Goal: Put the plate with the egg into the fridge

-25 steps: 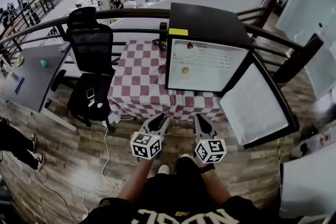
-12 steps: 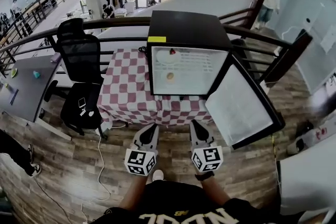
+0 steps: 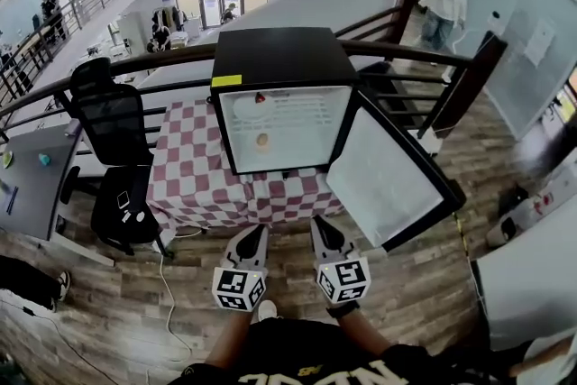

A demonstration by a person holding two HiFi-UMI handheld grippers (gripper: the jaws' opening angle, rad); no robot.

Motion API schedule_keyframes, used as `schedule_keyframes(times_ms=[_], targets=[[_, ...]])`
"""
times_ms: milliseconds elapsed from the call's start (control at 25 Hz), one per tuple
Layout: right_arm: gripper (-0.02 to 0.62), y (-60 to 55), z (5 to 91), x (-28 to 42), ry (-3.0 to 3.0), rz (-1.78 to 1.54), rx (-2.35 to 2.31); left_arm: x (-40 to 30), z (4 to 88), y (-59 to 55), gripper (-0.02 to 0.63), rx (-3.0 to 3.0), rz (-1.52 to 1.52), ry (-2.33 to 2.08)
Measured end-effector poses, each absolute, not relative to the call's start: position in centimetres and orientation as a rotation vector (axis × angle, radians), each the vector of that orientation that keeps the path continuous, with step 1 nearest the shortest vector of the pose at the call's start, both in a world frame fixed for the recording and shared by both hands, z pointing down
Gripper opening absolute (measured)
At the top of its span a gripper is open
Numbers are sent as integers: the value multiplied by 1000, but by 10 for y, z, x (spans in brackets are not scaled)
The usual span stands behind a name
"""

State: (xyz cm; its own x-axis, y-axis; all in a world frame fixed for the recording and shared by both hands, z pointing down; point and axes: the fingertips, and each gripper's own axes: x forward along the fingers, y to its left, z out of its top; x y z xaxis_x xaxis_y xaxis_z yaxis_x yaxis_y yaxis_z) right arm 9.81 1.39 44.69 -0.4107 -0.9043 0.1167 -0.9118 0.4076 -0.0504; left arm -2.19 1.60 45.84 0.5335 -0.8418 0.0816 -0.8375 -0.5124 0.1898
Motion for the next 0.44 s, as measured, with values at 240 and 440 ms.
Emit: schedule_keyframes(times_ms=[240, 440], targets=[[32, 12, 446, 102, -2551, 169, 1713, -18, 455, 7, 26, 2584, -36, -1391], [32, 8, 452, 104, -2538, 178, 1733, -21, 462, 0, 26, 2567, -34, -1387]])
